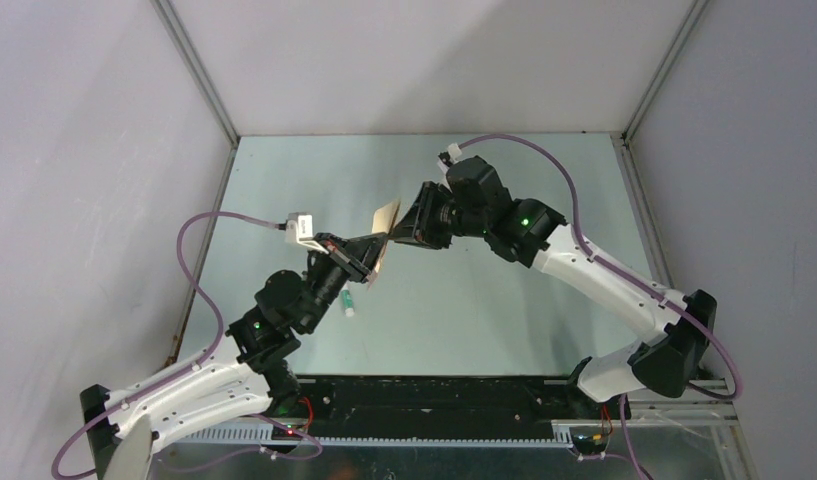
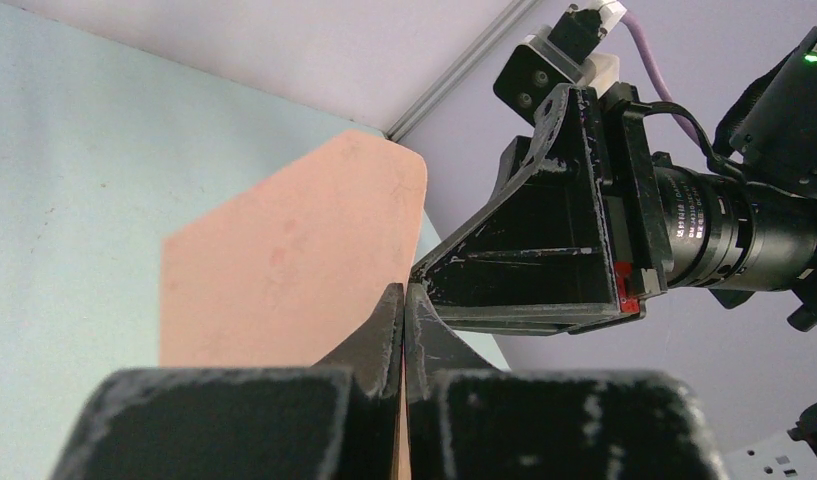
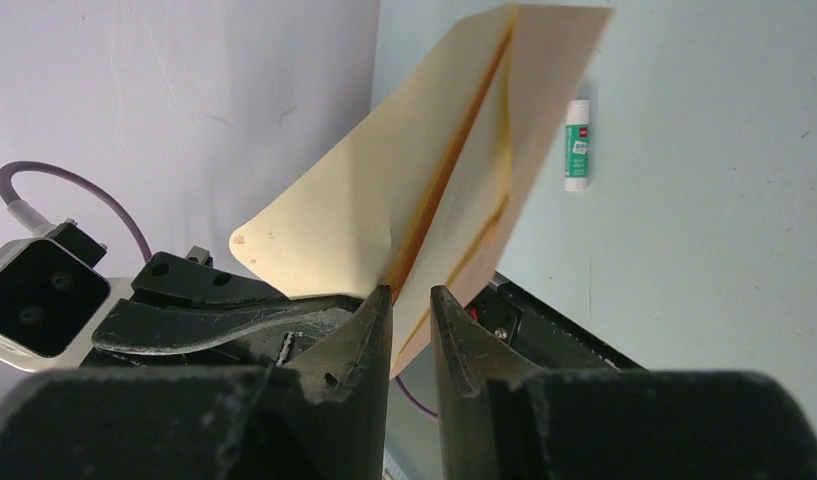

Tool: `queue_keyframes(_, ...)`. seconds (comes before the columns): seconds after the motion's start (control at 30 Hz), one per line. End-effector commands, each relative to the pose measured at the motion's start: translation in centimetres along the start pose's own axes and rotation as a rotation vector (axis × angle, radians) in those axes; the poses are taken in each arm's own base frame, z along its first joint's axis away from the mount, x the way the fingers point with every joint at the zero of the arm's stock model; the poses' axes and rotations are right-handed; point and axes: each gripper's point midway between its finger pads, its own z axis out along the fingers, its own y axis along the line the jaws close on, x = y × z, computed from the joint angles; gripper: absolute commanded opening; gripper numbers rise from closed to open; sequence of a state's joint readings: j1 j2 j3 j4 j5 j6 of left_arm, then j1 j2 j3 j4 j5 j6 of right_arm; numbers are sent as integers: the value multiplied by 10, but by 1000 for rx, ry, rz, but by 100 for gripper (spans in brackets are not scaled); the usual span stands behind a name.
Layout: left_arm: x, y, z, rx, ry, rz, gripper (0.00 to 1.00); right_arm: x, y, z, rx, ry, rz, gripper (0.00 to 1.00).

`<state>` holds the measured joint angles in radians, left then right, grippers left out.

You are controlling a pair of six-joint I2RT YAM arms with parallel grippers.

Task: Place the letter into the envelope and seal it
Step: Place the letter in the envelope.

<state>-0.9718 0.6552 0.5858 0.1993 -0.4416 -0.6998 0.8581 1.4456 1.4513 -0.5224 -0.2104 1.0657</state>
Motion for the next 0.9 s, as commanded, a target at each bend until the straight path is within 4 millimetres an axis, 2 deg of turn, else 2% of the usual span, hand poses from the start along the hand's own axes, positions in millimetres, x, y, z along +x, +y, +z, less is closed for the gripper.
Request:
queue_keyframes(0.0, -31, -24, -1, 62, -75, -43, 0, 5, 5, 5, -23, 13, -11, 23)
queue_keyframes(0.87, -41, -33, -3, 86, -95, -66, 0, 17, -9, 27, 15, 66, -11, 22)
